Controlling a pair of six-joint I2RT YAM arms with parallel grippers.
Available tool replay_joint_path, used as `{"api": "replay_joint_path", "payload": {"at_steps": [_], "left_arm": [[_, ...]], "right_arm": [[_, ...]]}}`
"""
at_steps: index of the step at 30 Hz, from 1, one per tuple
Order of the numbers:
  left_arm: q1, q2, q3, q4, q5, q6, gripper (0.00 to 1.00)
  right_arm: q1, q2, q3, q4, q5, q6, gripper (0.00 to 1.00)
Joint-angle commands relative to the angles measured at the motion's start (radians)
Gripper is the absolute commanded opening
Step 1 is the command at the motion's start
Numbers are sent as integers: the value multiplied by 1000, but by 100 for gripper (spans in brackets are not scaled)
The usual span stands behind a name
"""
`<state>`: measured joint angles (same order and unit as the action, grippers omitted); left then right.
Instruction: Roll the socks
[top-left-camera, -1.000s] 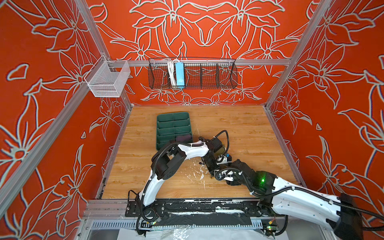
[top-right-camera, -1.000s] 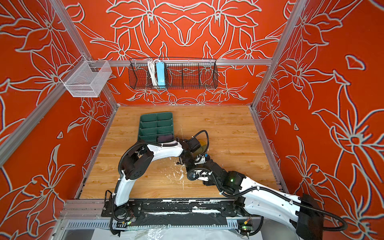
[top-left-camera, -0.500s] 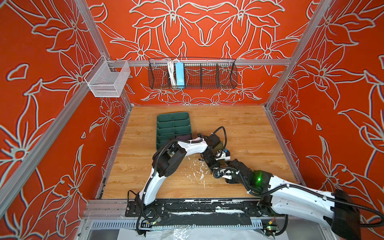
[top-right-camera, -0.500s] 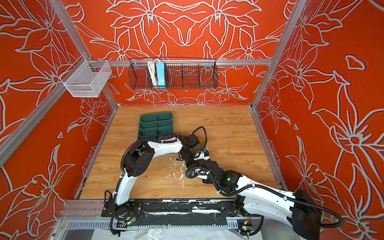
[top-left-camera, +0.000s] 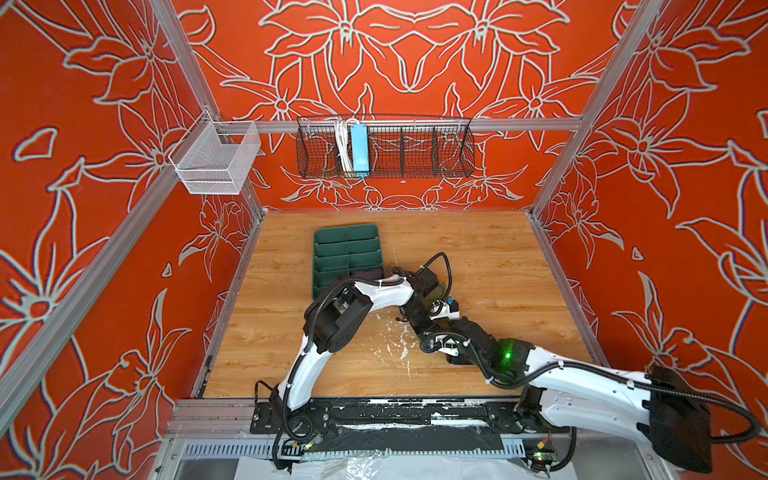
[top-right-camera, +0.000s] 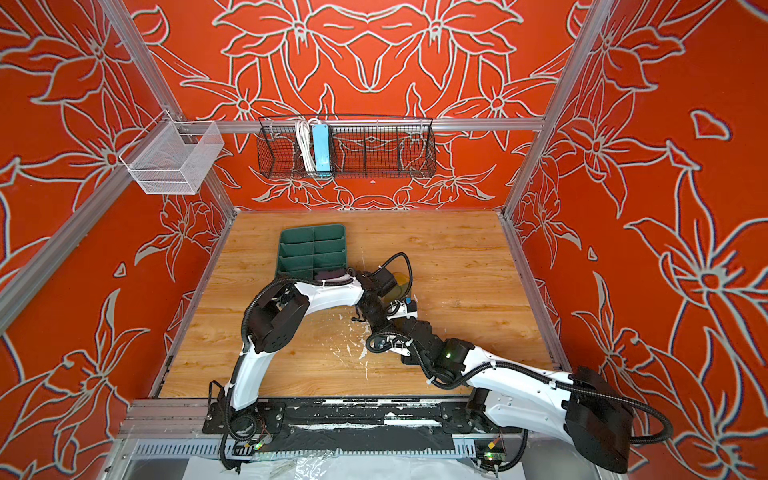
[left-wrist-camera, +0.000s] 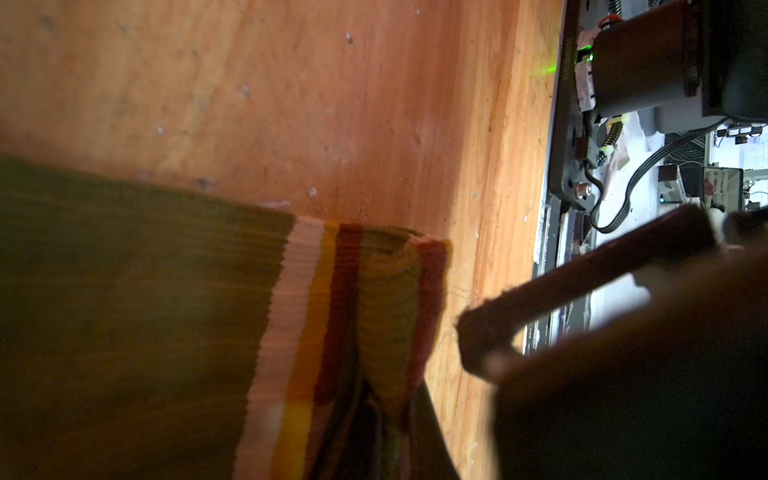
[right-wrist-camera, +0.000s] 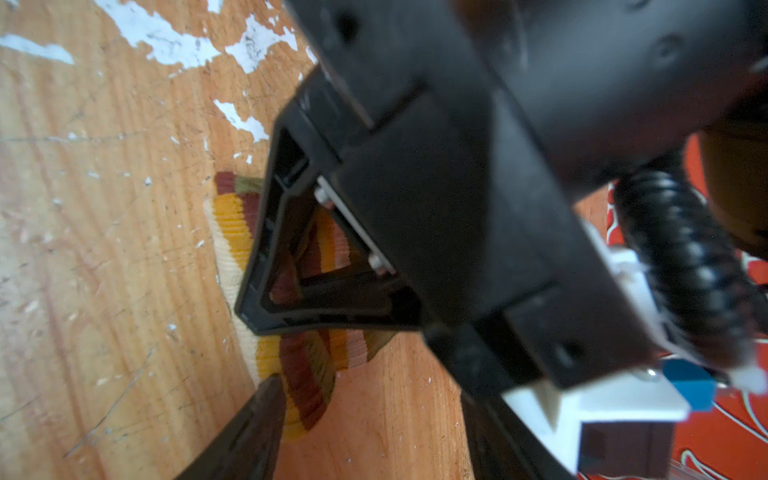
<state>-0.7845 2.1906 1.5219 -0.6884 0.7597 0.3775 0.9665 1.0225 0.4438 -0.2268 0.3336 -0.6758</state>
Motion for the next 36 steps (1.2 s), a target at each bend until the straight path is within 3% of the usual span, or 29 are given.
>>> {"api": "replay_joint_path", "payload": {"at_steps": [1,18,25,31,36], "left_arm": [[19,85,-58,7,-240,11,7],[19,92,-58,6,-234,14,7],[19,91,-65,4,-231,13,8],[19,88,-70,3,-237,15,8],[19,90,-74,5,-239,13,8]], "right_arm": [[7,23,3,11,-8,5,69],[6,173,11,38,25,15,69],[6,212,10,104,103,6,68],[16,173,0,131,114,3,66],[55,55,-1,40,95,-17,66]]}}
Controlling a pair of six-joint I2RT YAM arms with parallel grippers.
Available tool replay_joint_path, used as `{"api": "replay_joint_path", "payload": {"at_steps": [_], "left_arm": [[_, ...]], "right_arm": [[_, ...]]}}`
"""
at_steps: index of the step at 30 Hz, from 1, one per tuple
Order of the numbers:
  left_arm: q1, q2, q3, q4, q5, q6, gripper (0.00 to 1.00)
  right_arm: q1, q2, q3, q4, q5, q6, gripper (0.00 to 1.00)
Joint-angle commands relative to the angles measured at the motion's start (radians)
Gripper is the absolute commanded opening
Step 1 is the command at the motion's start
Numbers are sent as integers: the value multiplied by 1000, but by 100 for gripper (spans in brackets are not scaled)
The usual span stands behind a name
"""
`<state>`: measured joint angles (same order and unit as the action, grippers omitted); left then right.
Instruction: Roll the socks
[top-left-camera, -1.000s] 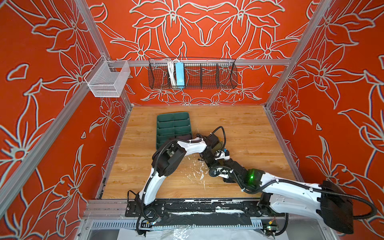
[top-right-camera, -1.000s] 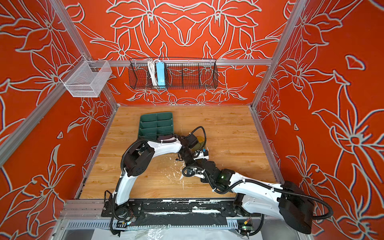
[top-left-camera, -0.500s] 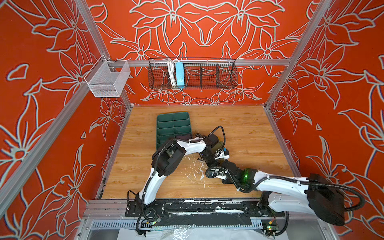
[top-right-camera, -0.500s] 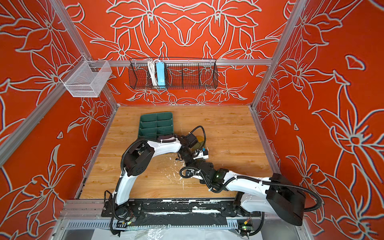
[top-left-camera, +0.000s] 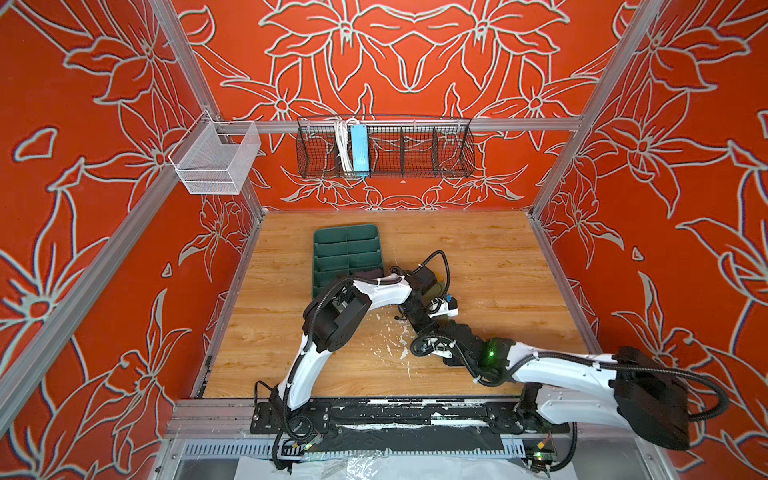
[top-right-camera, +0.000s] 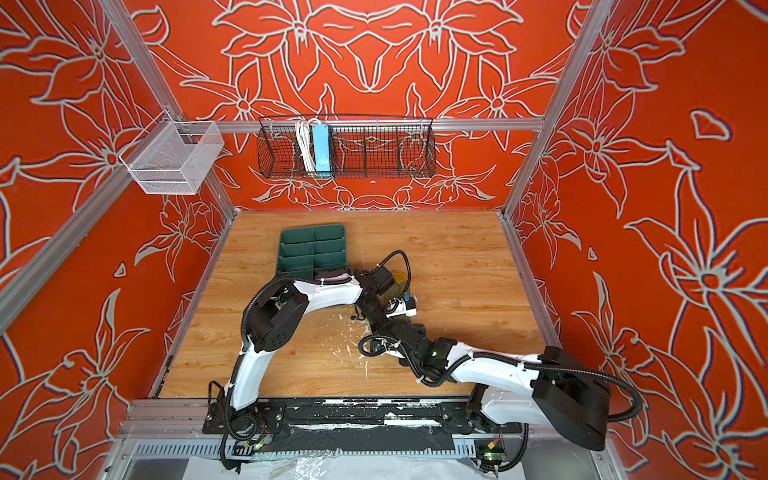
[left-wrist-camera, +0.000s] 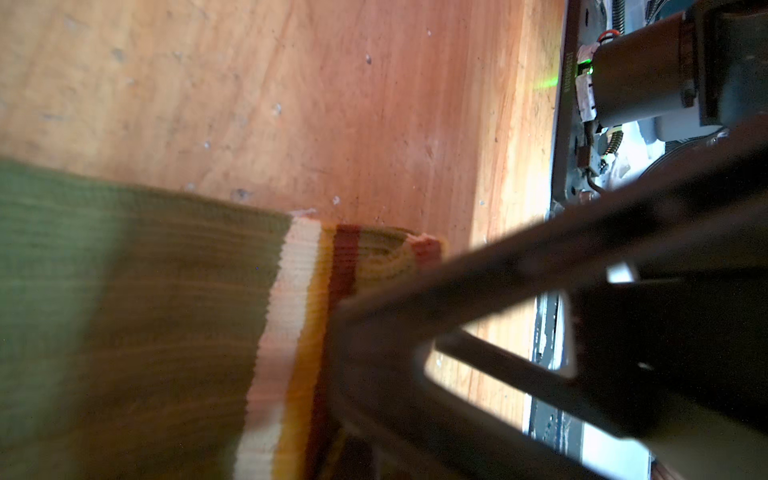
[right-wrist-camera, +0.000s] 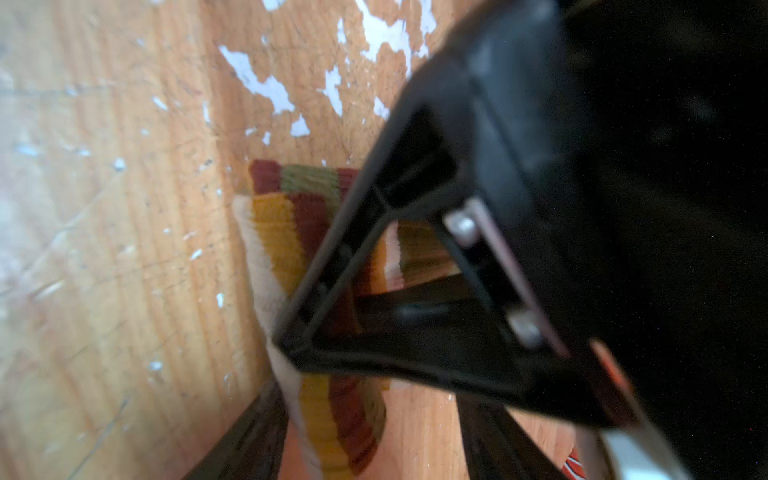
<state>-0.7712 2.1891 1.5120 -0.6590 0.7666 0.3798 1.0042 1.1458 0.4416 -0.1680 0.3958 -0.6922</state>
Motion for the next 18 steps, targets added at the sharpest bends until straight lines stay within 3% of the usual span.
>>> {"api": "replay_joint_path", "payload": {"at_steps": [1,7,10,18], "left_arm": [[6,92,-62,-29,-247,11,8],[6,88,-58,-36,-257,17,8],[6,90,-58,-34,-250,18,8],[6,90,-59,-41,-248,22,8]], "right_arm": [[25,-103,2,-43,22,0,66],[38,-300,-38,-186,-140,-3,65],[44,-329,-65,-187,-163,2,65],[45,-91,-44,-91,-76,-17,69]]}}
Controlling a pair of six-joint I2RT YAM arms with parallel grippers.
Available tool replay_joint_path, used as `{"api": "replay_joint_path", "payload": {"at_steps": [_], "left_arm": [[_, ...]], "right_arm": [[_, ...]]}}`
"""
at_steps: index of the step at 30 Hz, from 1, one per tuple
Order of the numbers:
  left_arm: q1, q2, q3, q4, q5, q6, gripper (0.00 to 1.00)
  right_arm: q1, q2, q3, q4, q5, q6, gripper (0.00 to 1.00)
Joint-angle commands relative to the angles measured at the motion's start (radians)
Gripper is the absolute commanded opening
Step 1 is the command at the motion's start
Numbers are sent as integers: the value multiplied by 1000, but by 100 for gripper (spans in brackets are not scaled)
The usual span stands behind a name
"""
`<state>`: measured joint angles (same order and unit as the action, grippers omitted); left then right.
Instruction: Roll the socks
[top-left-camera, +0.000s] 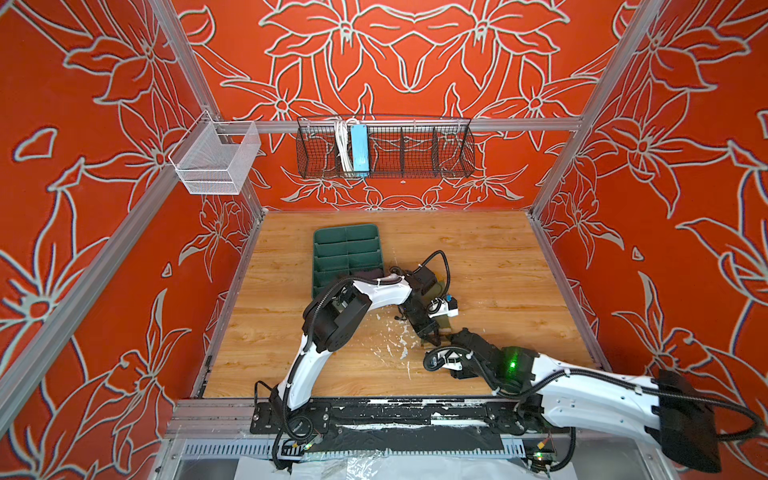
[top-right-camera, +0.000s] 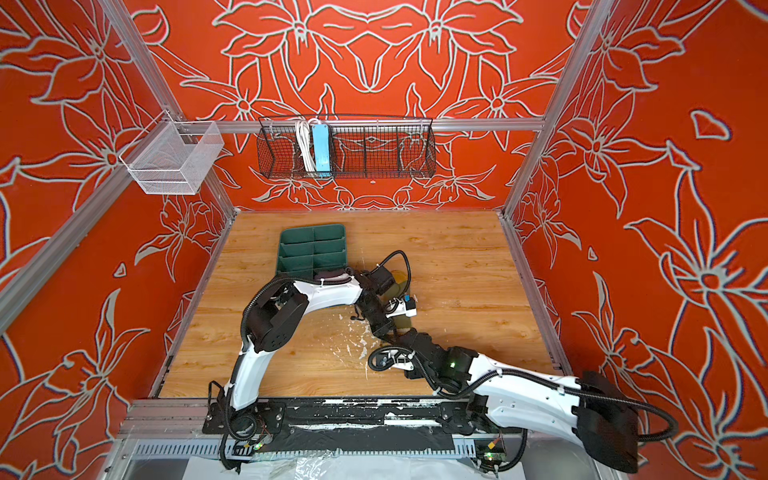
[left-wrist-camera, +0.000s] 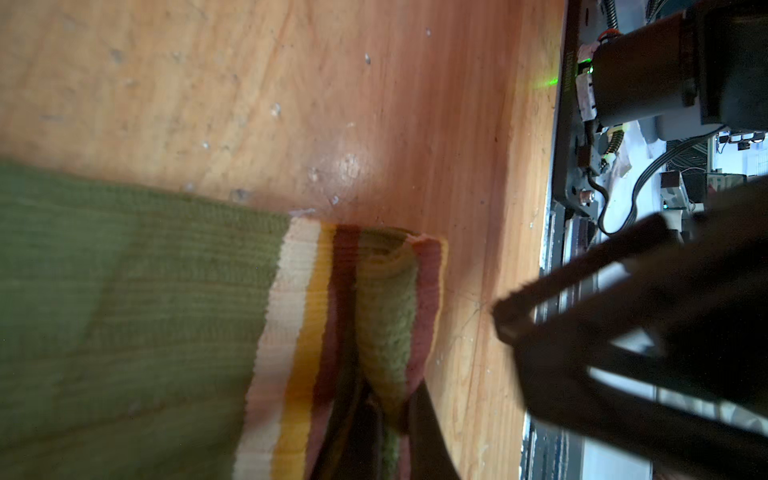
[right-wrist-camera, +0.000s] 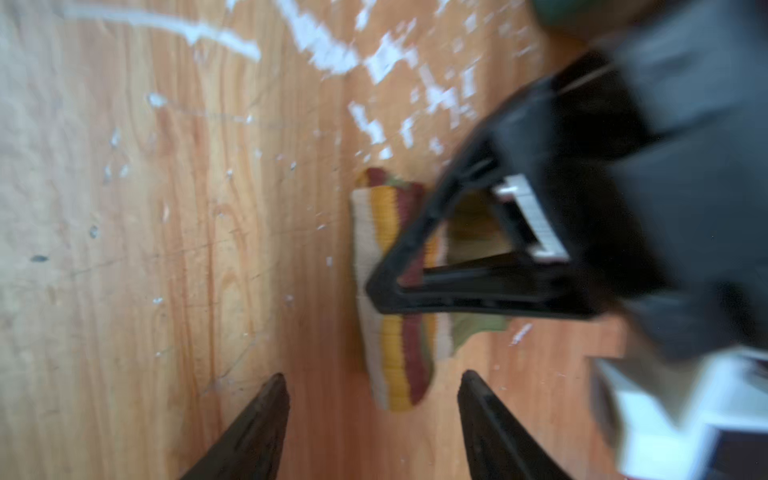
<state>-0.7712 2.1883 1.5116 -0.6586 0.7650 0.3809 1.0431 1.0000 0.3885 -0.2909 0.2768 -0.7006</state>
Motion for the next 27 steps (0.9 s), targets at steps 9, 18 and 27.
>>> {"api": "replay_joint_path", "payload": {"at_steps": [9,18,27], "left_arm": [[7,98,-47,-47,-245,26,8],[7,103,-50,-48,-244,31,8],[7,89,-54,-49,-246,32,8]], "right_arm": [[6,176,24,149,113,8,69],[1,226,-14,241,175,-19,64],[1,319,21,176,166,4,25]]}}
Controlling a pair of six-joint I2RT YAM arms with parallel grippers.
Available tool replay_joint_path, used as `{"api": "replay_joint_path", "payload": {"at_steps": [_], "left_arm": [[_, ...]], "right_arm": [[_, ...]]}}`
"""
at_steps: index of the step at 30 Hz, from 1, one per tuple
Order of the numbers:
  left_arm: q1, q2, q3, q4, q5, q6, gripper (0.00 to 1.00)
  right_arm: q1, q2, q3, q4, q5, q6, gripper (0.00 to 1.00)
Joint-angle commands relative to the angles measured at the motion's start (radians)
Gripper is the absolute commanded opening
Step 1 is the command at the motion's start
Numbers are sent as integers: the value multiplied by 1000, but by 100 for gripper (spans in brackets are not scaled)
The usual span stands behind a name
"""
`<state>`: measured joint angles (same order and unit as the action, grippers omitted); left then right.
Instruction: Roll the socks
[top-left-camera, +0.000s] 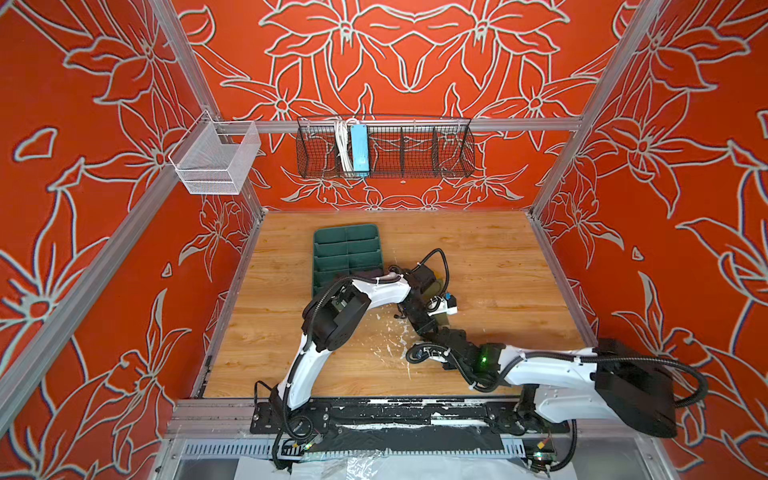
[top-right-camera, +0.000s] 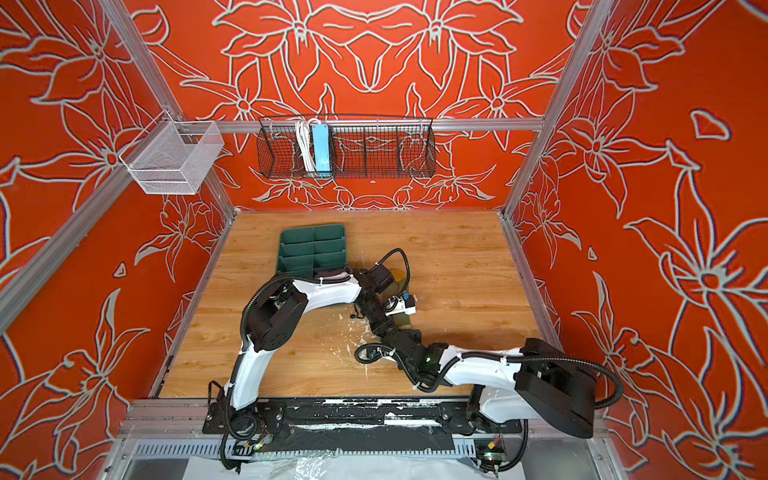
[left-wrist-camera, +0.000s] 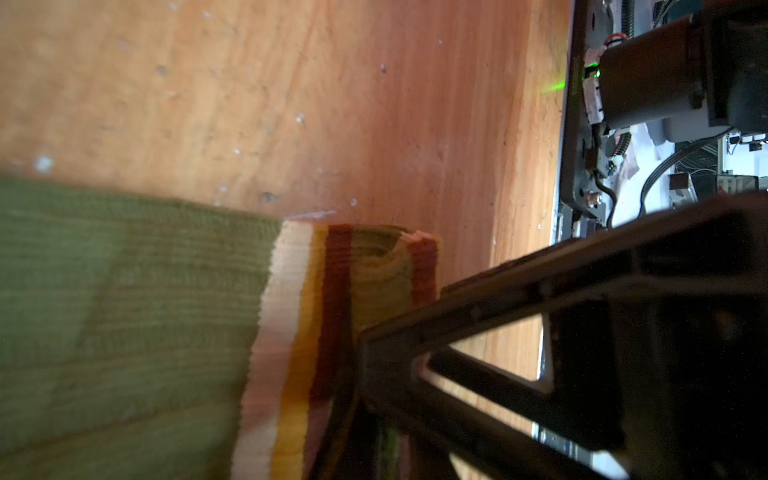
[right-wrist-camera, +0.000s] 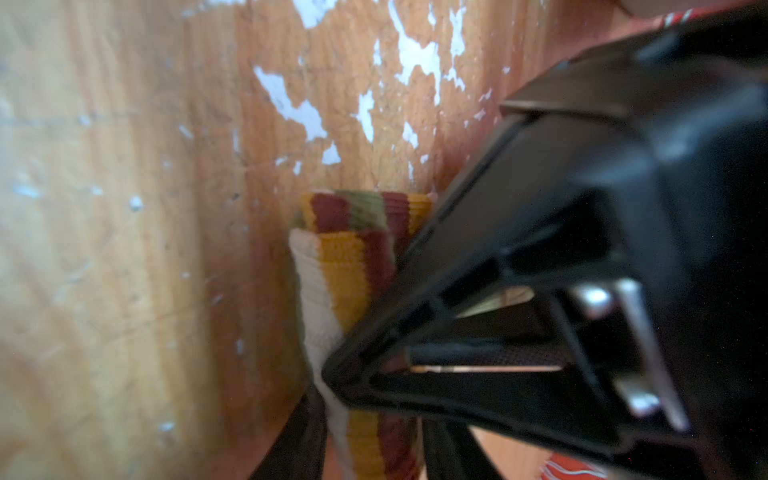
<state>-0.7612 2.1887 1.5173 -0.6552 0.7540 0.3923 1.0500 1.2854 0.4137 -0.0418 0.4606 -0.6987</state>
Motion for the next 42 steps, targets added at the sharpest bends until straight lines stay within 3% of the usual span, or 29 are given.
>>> {"api": "replay_joint_path", "payload": {"at_steps": [1,5,11,16,22,25,27,31,33,38,42], "left_arm": [[-4,82,-63,-49,-237,19,8],[-3,20,-77,-32,-265,3,15],[-4,-182,-138,35,-342,-1,47],[-3,-378,-199,96,-434,31,54],[8,-696,-357,263,-728,64,57],[10,-905,-474,395,-895,128,61],[10,-1051,-549,477,-941,198,67],[10,-1292,-622,449,-831,351,71],[10,-1362,-615,360,-719,393,71],[1,-1395,-636,301,-527,435,71],[-109,-1342,-715,381,-574,427,69]], "right_arm": [[-5,34,0,-87,-26,4,20],[-5,14,9,-152,-79,15,1],[-34,-44,12,-203,-231,24,0],[-91,-56,51,-263,-356,45,0],[-157,-91,88,-343,-555,39,0],[-208,-96,116,-383,-662,35,0],[-249,-80,144,-422,-730,32,0],[-318,-5,218,-522,-866,26,0],[-349,61,267,-576,-908,19,0],[-420,202,356,-632,-968,7,0],[-449,259,369,-620,-947,-8,0]]}}
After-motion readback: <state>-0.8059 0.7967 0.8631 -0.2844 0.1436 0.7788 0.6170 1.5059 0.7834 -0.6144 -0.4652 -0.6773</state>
